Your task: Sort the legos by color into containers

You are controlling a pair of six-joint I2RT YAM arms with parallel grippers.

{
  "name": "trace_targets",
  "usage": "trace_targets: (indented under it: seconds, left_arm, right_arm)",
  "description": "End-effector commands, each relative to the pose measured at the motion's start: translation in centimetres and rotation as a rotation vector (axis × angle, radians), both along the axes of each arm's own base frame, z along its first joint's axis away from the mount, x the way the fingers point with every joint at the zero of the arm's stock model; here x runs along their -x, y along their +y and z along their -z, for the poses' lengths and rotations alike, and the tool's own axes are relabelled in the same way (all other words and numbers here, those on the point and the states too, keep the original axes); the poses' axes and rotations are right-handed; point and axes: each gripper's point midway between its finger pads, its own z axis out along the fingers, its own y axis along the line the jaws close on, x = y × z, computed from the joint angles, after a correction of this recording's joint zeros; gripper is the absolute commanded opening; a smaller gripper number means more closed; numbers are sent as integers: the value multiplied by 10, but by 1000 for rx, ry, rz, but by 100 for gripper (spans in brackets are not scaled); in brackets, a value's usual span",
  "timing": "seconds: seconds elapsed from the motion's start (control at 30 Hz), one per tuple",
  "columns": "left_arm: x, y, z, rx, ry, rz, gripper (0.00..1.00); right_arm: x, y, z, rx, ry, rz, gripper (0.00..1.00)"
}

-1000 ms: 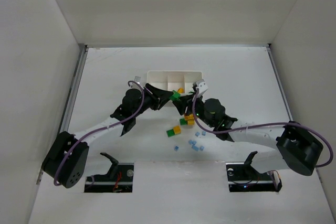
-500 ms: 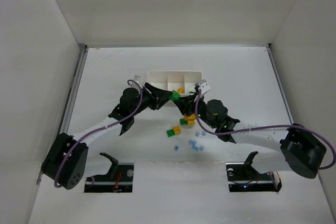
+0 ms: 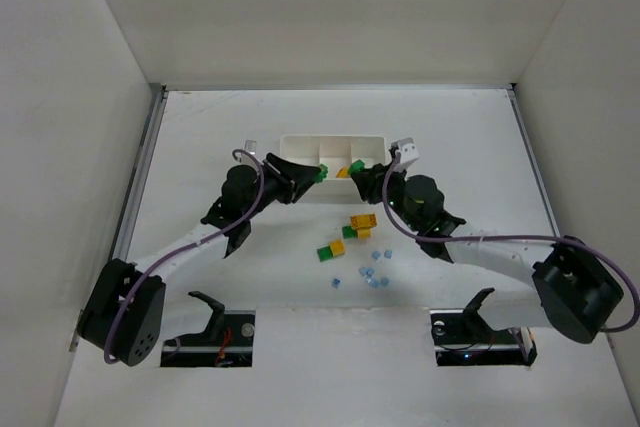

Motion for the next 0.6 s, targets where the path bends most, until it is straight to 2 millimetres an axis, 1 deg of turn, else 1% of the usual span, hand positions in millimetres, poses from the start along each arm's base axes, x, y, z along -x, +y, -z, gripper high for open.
trace_targets:
  seconds: [0.0, 0.17, 0.3, 0.4, 0.5, 0.57]
  left_arm:
    - [4, -7, -26, 17, -100, 20, 12]
    - [4, -17, -31, -2, -129, 37, 12]
    - [0, -23, -31, -16, -133, 44, 12]
    - [-3, -26, -28, -31, -134, 43, 12]
    - [-7, -29, -24, -46, -131, 43, 12]
    - [-10, -32, -22, -55, -131, 44, 12]
  right_arm:
    - [-32, -12, -6, 16, -1, 112, 35]
    - [-59, -16, 5, 59, 26, 178, 36]
    - [-80, -28, 12, 81, 38, 264, 46]
    - [-86, -35, 13, 83, 39, 309, 51]
    - [-88, -37, 10, 85, 32, 318, 53]
    - [-86, -40, 3, 74, 20, 326, 54]
